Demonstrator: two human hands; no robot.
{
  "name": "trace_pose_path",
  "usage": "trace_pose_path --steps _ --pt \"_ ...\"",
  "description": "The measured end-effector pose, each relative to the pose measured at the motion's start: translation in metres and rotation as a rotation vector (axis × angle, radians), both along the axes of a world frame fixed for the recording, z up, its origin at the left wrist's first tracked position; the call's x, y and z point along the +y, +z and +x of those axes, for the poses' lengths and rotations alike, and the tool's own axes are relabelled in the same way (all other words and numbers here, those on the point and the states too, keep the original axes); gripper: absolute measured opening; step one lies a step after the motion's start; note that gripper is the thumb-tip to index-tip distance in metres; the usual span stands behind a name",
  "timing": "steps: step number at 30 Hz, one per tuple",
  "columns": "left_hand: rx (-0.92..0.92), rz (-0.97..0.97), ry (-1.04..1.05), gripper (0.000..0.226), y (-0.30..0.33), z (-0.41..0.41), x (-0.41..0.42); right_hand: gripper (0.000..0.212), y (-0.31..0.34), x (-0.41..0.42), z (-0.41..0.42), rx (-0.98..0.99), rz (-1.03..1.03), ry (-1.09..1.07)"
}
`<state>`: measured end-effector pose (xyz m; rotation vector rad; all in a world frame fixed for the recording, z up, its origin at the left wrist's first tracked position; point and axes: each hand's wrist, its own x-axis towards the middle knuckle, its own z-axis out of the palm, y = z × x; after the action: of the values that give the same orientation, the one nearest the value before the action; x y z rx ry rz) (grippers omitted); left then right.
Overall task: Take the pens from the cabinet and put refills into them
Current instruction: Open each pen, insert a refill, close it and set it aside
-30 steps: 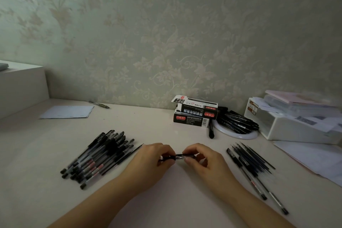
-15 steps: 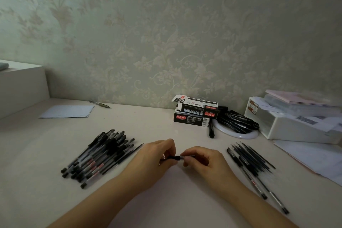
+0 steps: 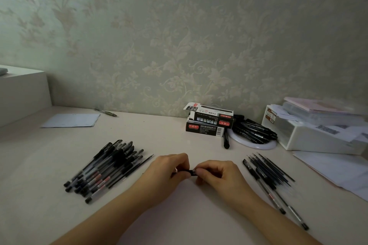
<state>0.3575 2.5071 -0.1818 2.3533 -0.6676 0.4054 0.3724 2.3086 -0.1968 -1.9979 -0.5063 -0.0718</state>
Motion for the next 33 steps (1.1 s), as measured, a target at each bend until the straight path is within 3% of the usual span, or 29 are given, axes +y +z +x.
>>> trace_pose_path --steps 13,20,26,33 --pt "-0.074 -0.027 0.047 0.011 0.002 0.000 0.000 0.011 -0.002 0.003 0.003 -0.050 -0.016 -0.005" --pt "-0.239 -0.070 0.506 0.010 0.024 0.008 0.034 0.014 -0.002 0.000 0.002 -0.013 0.043 -0.093" --pt "-0.043 0.012 0.883 0.005 0.035 0.016 0.093 0.014 -0.003 -0.001 0.001 -0.011 0.018 -0.083" --pt "0.138 0.097 0.929 0.010 0.020 0.022 0.108 0.012 -0.006 -0.002 0.003 -0.017 0.020 -0.059"
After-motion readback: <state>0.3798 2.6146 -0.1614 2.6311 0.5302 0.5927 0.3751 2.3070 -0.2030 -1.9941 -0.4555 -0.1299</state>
